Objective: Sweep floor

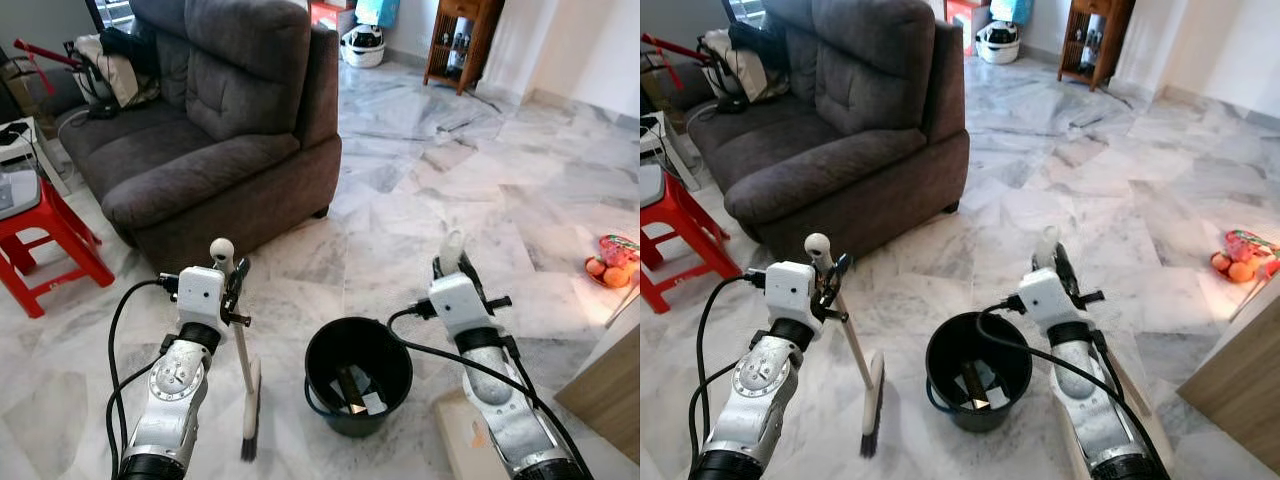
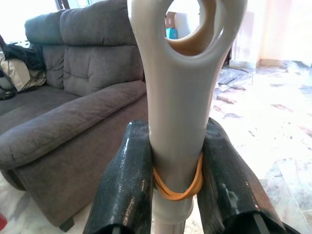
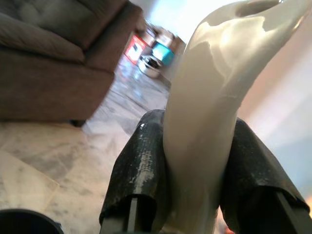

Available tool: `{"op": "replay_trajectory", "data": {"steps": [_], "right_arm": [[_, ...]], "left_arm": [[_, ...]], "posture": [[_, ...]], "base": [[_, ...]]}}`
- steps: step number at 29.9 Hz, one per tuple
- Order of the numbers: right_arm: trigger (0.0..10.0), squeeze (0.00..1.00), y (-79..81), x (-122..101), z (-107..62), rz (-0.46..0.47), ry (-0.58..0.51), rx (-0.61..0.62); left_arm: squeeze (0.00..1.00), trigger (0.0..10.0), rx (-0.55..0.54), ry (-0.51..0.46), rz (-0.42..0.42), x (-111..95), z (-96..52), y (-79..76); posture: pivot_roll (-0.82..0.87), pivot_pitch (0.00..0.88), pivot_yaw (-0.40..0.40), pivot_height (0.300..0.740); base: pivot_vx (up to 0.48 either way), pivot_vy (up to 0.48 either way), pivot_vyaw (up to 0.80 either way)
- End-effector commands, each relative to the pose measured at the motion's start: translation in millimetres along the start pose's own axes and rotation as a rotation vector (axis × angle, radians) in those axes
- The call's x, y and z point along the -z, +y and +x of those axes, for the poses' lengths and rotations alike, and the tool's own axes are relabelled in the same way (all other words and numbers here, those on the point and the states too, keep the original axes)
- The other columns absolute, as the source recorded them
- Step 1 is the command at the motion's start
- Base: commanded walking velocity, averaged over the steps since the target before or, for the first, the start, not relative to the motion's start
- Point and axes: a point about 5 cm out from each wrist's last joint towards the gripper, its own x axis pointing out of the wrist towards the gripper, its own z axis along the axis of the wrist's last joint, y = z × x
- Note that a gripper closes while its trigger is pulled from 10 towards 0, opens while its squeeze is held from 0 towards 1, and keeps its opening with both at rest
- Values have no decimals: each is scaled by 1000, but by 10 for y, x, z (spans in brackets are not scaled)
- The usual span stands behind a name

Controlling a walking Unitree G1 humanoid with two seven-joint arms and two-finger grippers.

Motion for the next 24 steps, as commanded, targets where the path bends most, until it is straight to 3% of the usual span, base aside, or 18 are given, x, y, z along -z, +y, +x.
{"op": "replay_trajectory", "data": {"steps": [1,5,9,12,19,24], "right_arm": [[10000,0,-48,-27,16,-14,-44,27],[10000,0,-21,53,-10,31,-3,35],[10000,0,-27,206,-32,177,97,108],[10000,0,-40,301,-49,222,138,143],[10000,0,-38,409,-79,199,163,131],[10000,0,-42,481,-93,240,189,144]], "left_arm": [[0,10000,-7,-50,13,-93,22,40],[0,10000,-6,-45,14,-82,17,41],[0,10000,-9,-29,22,-44,-41,58],[0,10000,-22,-7,27,10,-121,100],[0,10000,-16,15,26,66,-205,94],[0,10000,-8,29,14,96,-229,85]], "posture": [[67,19,53,740],[66,21,52,740],[67,21,55,740],[73,24,54,740],[75,28,52,740],[74,29,54,740]], "base": [[0,0,0],[0,0,0],[0,0,0],[0,0,0],[0,0,0],[0,0,0]]}}
